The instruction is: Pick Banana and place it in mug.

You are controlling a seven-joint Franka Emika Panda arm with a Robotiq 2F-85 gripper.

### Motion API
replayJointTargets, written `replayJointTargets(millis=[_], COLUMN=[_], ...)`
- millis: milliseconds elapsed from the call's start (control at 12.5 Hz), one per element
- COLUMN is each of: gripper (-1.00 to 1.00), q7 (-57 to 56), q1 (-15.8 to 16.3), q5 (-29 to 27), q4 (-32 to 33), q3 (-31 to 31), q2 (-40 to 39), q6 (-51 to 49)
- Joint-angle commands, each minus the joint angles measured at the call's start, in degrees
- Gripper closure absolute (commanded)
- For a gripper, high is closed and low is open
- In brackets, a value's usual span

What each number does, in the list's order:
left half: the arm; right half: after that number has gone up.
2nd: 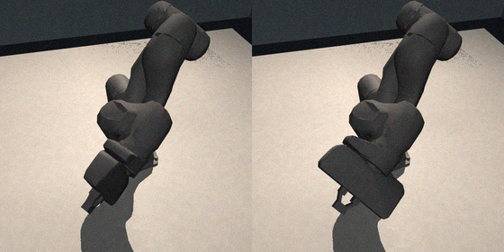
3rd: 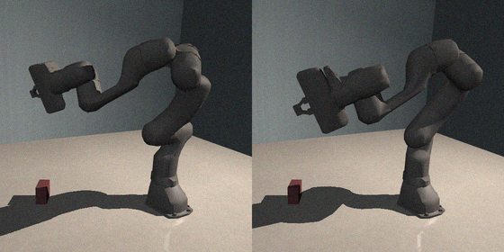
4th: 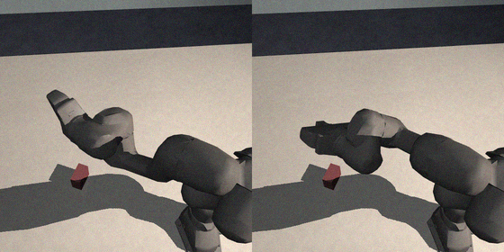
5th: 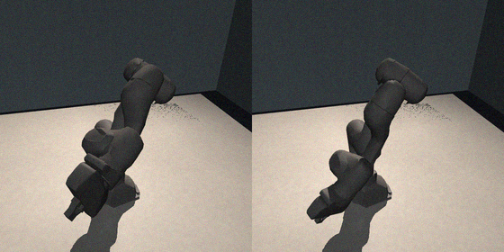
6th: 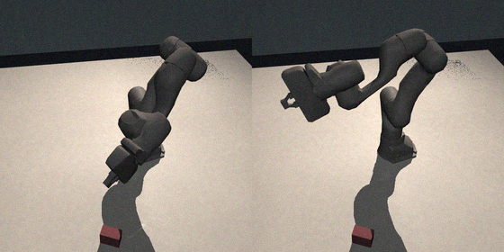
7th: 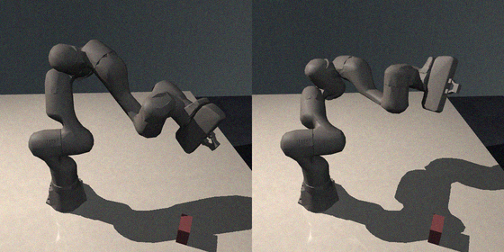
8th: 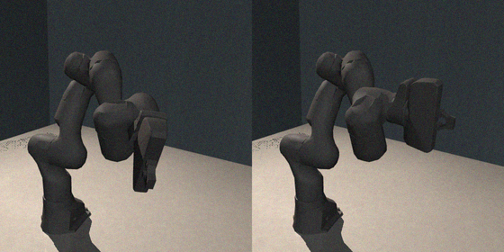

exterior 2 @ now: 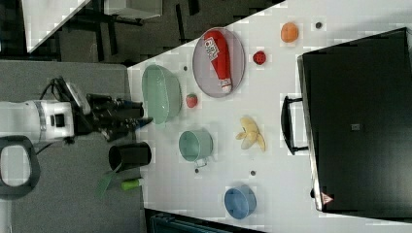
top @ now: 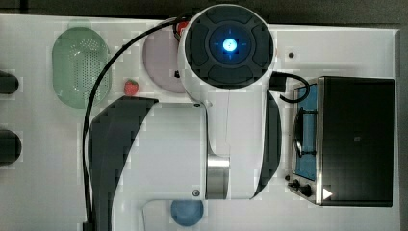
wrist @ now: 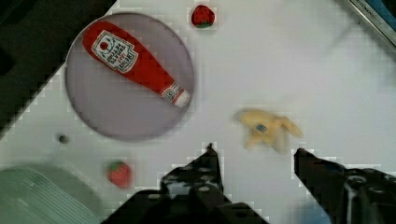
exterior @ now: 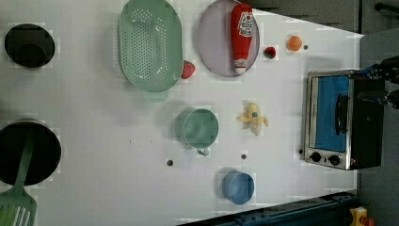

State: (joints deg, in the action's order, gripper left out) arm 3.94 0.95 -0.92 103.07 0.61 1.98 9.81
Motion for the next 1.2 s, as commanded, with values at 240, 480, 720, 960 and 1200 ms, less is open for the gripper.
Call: replayJointTargets(millis=[240,480,720,960,1200], gripper=[-0.99,-1.00,-1.00,-1.00,-1.00], q7=[1.1,-1.0,-9.8,-16.5,-23.3], q1=[0.6,0.6,0.6,0.6,0.6], q5=[1.3,1.3,1.3,1.3,1.3], q4=[12.7,15.7,22.5,29.1,33.6], q3=[3.6,3.6,3.7,3.7,3.7], q2=[25.1,23.9,20.8,16.1,9.6], q6=[-13.0,-9.7,0.1,10.4,21.7])
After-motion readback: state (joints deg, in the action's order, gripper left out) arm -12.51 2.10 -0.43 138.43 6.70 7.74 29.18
